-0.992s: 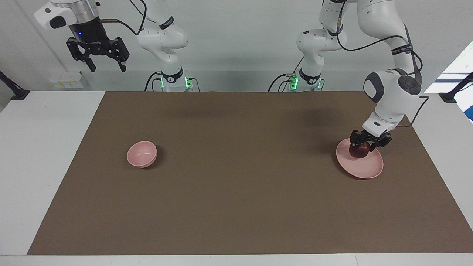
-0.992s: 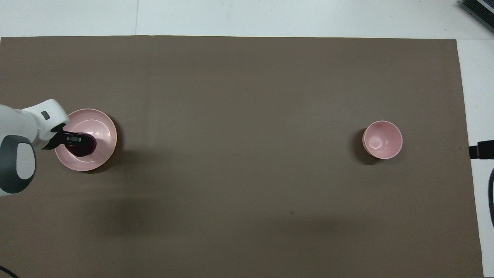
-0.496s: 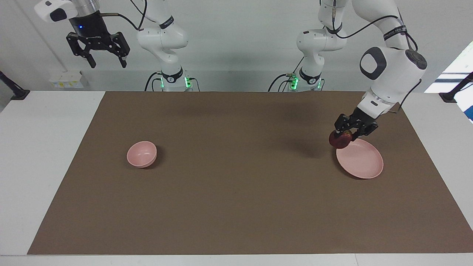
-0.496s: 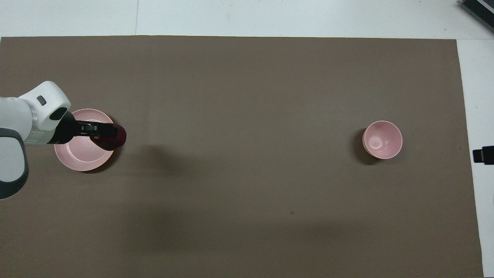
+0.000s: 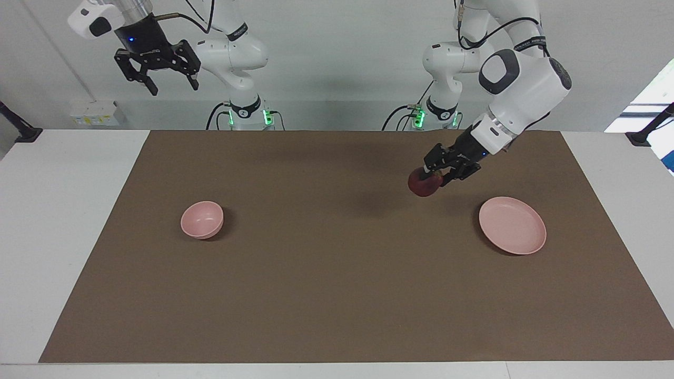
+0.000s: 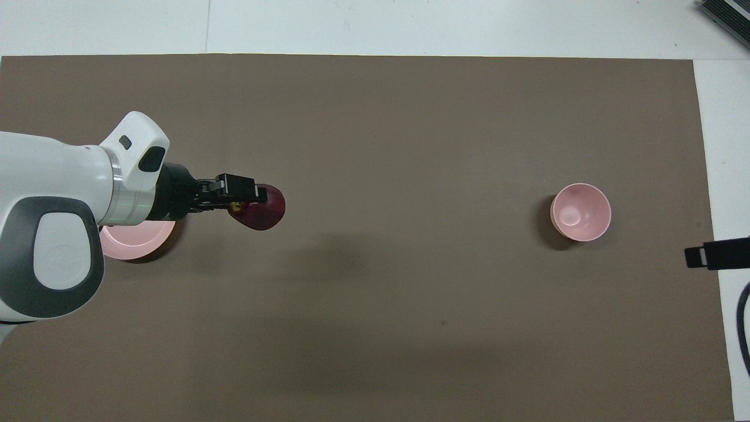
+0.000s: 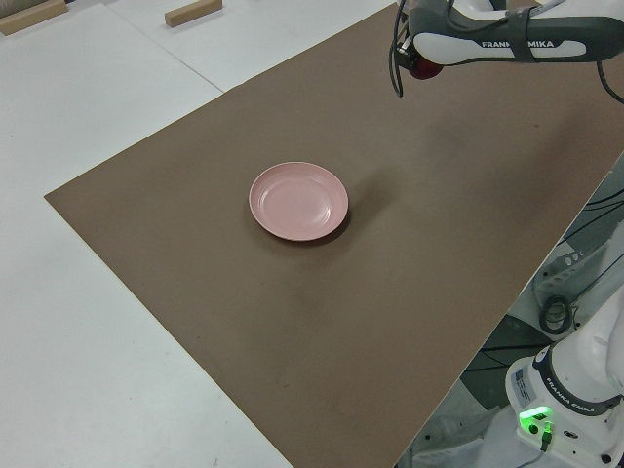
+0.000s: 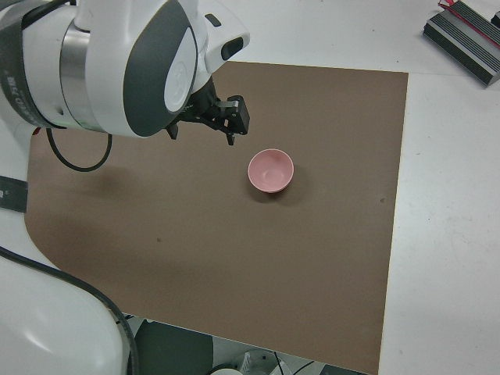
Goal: Move apple from plate to bowl
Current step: 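Carry the apple toward center with the left gripper while the right gripper approaches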
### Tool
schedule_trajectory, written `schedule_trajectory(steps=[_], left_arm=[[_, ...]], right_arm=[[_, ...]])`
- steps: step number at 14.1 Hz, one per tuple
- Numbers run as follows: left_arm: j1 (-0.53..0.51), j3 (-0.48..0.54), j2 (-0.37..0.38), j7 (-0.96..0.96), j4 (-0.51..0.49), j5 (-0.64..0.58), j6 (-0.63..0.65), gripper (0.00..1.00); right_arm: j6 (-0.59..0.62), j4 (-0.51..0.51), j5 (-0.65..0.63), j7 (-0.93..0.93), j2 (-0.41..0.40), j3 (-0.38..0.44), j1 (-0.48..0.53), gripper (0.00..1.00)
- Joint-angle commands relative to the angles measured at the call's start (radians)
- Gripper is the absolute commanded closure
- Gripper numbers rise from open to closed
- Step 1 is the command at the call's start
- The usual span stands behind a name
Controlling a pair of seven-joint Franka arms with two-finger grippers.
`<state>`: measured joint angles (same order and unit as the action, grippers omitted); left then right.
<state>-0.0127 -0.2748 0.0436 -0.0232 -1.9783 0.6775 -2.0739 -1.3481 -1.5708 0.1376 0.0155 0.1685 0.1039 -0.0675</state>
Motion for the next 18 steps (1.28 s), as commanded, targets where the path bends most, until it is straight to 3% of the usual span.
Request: schedule_trajectory(steps=[1,8,13,18], left_arm=[[-0.006,-0.041,0.016,-0.020,0.007,0.137,0.014,1.00],[-0.012,-0.210,0.044,-0.021,-0.001,0.404,-0.103,1.00],[-0.012,-0.334,0.051,-0.034,-0.005,0.546,-0.312,1.00],[-0.001,-0.420,0.056,-0.063,-0.008,0.603,-0.515,1.00]], right_arm=[[-0.012,-0.066,0.114,-0.151,0.003,-0.001,0.006,0.00],[-0.066,-0.122,0.318,-0.504,-0.057,-0.003,-0.028,0.00],[-0.092,-0.146,0.511,-0.736,-0.122,-0.003,-0.029,0.00],[-0.131,-0.143,0.710,-0.974,-0.199,-0.003,-0.028,0.00]])
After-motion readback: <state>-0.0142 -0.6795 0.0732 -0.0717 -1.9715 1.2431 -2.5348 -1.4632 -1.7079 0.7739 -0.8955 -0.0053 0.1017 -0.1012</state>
